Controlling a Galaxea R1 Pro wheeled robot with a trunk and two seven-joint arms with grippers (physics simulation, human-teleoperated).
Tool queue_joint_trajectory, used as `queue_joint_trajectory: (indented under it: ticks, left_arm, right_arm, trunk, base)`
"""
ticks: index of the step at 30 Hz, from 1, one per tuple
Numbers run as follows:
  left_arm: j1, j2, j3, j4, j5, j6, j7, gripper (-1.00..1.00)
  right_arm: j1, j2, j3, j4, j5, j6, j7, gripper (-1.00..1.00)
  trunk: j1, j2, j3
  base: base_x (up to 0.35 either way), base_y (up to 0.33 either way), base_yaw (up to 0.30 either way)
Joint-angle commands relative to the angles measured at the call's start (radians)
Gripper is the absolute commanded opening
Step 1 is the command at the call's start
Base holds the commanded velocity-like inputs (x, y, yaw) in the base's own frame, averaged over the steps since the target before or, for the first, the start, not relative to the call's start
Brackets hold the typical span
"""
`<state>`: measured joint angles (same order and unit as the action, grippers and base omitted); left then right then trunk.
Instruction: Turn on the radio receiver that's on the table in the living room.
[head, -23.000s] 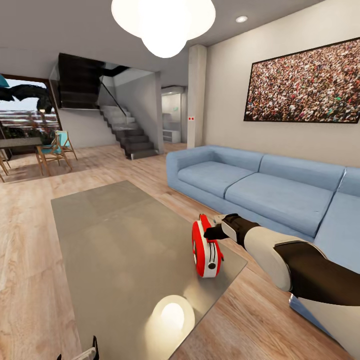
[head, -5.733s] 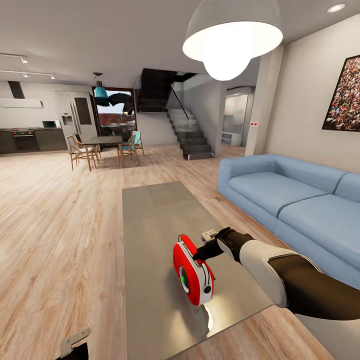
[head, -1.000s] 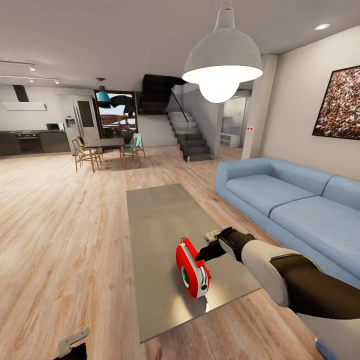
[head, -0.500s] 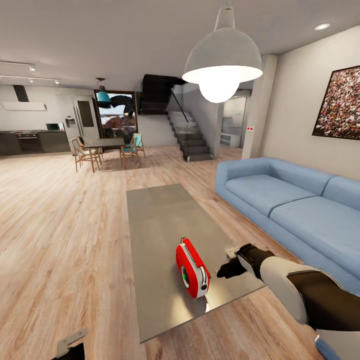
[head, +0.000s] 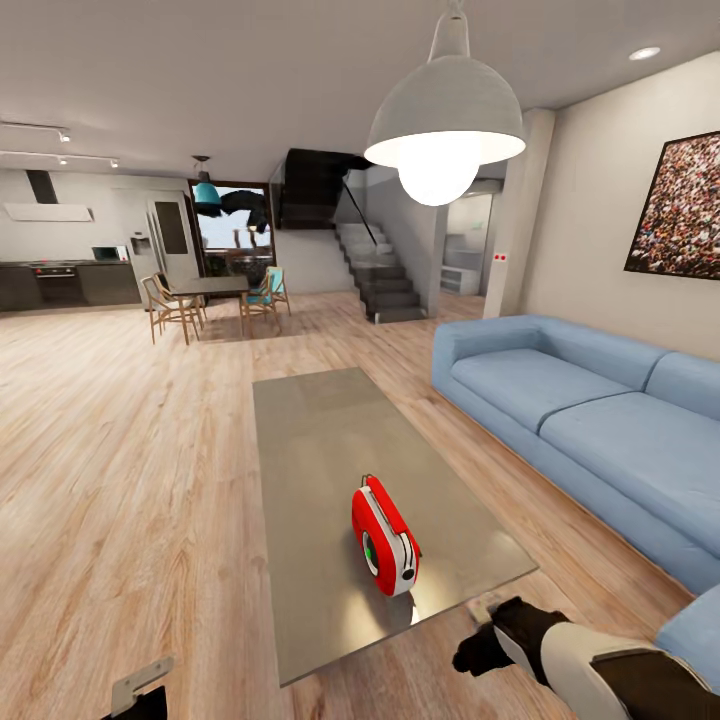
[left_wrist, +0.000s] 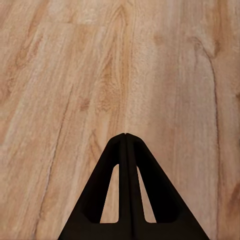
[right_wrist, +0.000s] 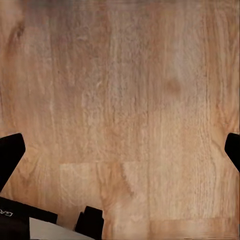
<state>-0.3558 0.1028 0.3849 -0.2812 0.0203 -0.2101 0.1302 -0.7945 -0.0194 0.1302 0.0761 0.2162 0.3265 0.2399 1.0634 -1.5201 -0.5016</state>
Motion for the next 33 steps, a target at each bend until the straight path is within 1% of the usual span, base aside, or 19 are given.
queue_joint_trajectory:
  ticks: [1,2,3,6,7,8,9,11,13,15,17,18,20,21,23,24,27,29,33]
  left_arm:
    - [0.000,0.000,0.001,0.001,0.000,0.000,0.001,-1.00]
    - [0.000,0.000,0.001,0.001,0.000,0.000,0.001,-1.00]
    - [0.000,-0.001,0.001,0.002,0.000,0.000,0.001,-1.00]
    - [0.000,-0.001,0.001,0.021,0.000,-0.002,0.003,-1.00]
    - [0.000,-0.002,0.002,0.038,-0.001,-0.003,0.003,-1.00]
    - [0.000,-0.002,0.001,0.059,-0.001,-0.005,0.003,-1.00]
    - [0.001,-0.002,0.001,0.084,-0.002,-0.009,0.003,-1.00]
    - [0.002,0.000,0.000,0.136,-0.004,-0.022,0.003,-1.00]
    - [0.003,0.009,-0.001,0.203,-0.008,-0.048,0.003,-1.00]
    - [0.004,0.027,-0.002,0.290,-0.025,-0.092,0.003,-1.00]
    - [0.011,0.040,-0.004,0.327,-0.050,-0.114,0.002,-1.00]
    - [0.023,0.045,-0.005,0.341,-0.073,-0.122,0.000,-1.00]
    - [0.062,0.048,-0.008,0.354,-0.145,-0.131,-0.002,-1.00]
    - [0.071,0.048,-0.008,0.356,-0.169,-0.133,-0.003,-1.00]
    - [0.094,0.049,-0.007,0.360,-0.262,-0.139,-0.003,-1.00]
    - [0.100,0.047,-0.007,0.361,-0.296,-0.142,-0.002,-1.00]
    - [0.107,0.034,-0.007,0.362,-0.337,-0.145,-0.002,-1.00]
    - [0.109,0.020,-0.006,0.362,-0.346,-0.145,-0.003,-1.00]
    - [0.110,-0.048,-0.006,0.362,-0.355,-0.139,-0.004,-1.00]
  right_arm:
    - [0.037,-0.003,-0.001,0.000,-0.002,-0.038,-0.040,1.00]
    - [0.055,-0.004,-0.001,0.000,-0.003,-0.057,-0.060,1.00]
    - [0.092,-0.005,-0.002,-0.001,-0.004,-0.099,-0.102,1.00]
    - [0.200,-0.007,-0.003,0.000,-0.005,-0.261,-0.228,1.00]
    - [0.215,-0.007,-0.004,-0.001,-0.006,-0.285,-0.248,1.00]
    - [0.240,-0.007,-0.004,-0.001,-0.006,-0.319,-0.288,1.00]
    - [0.259,-0.007,-0.004,0.000,-0.007,-0.342,-0.322,1.00]
    - [0.284,-0.007,-0.004,0.000,-0.006,-0.363,-0.357,1.00]
    - [0.303,-0.008,-0.004,0.000,-0.006,-0.375,-0.375,1.00]
    - [0.316,-0.007,-0.004,-0.001,-0.003,-0.380,-0.387,1.00]
    - [0.320,-0.008,-0.004,0.000,-0.002,-0.381,-0.391,1.00]
    - [0.322,-0.007,-0.004,-0.001,-0.002,-0.381,-0.392,1.00]
    - [0.324,-0.004,-0.004,-0.001,-0.002,-0.381,-0.391,1.00]
    - [0.324,-0.002,-0.004,-0.001,-0.002,-0.381,-0.390,1.00]
    - [0.325,0.001,-0.005,-0.001,-0.002,-0.382,-0.387,1.00]
    - [0.325,0.002,-0.006,-0.001,-0.003,-0.382,-0.386,1.00]
    - [0.325,0.003,-0.006,-0.001,-0.003,-0.382,-0.385,1.00]
    - [0.325,0.003,-0.006,-0.001,-0.003,-0.382,-0.384,1.00]
    - [0.325,0.004,-0.006,-0.001,-0.003,-0.382,-0.384,1.00]
  trunk:
    - [0.000,0.000,0.000]
    - [0.000,0.000,0.000]
    - [0.000,0.000,0.000]
    - [0.000,0.000,0.000]
    - [0.000,0.000,0.000]
    - [0.000,0.000,0.000]
    - [0.000,0.000,0.000]
    - [0.000,0.000,0.000]
    - [0.000,0.000,0.000]
    - [0.000,0.000,0.000]
    - [0.000,0.000,0.000]
    - [0.000,0.000,0.000]
    - [0.000,0.000,0.000]
    - [0.000,0.000,0.000]
    - [0.000,0.000,0.000]
    - [0.000,0.000,0.000]
    - [0.000,0.000,0.000]
    - [0.000,0.000,0.000]
    - [0.000,0.000,0.000]
  base:
    - [0.000,0.000,0.000]
    - [0.000,0.000,0.000]
    - [0.000,0.000,0.000]
    - [0.000,0.000,0.000]
    - [0.000,0.000,0.000]
    - [0.000,0.000,0.000]
    - [0.000,0.000,0.000]
    - [0.000,0.000,0.000]
    - [0.000,0.000,0.000]
    - [0.000,0.000,0.000]
    - [0.000,0.000,0.000]
    - [0.000,0.000,0.000]
    - [0.000,0.000,0.000]
    - [0.000,0.000,0.000]
    - [0.000,0.000,0.000]
    - [0.000,0.000,0.000]
    - [0.000,0.000,0.000]
    - [0.000,0.000,0.000]
    - [0.000,0.000,0.000]
